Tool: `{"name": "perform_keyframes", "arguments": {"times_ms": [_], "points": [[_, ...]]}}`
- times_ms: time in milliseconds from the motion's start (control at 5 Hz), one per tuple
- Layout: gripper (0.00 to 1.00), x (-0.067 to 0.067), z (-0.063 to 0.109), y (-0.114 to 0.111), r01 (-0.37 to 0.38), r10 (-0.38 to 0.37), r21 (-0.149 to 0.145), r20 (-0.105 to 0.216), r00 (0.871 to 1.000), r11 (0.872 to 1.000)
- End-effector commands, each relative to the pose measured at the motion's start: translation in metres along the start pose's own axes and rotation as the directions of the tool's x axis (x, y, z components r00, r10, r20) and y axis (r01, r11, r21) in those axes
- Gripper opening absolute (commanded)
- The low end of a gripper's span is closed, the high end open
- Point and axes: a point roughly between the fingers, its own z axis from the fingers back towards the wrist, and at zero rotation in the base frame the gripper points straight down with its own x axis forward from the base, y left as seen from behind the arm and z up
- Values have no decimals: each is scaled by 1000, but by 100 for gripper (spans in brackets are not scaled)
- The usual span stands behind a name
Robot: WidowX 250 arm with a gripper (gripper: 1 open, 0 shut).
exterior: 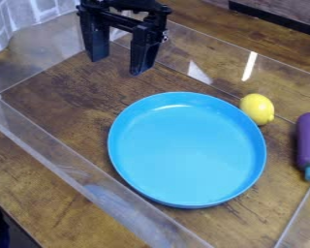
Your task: Move the carrot to the left side
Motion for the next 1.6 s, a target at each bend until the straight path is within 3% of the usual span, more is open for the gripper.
{"name": "perform_keyframes", "arguments": {"times_ms": [0, 400, 600, 1000, 1400], "points": [[100, 5, -9, -6, 41, -41, -1, -16, 999, 999], [100, 15, -1, -32, -102, 102, -33, -14, 995, 994], [100, 15, 1, -48, -204, 204, -48, -5, 979, 978], [100, 30, -1, -91, -386, 391, -103, 30, 920, 917], [100, 67, -14, -121, -418, 427, -128, 59, 902, 899]]}}
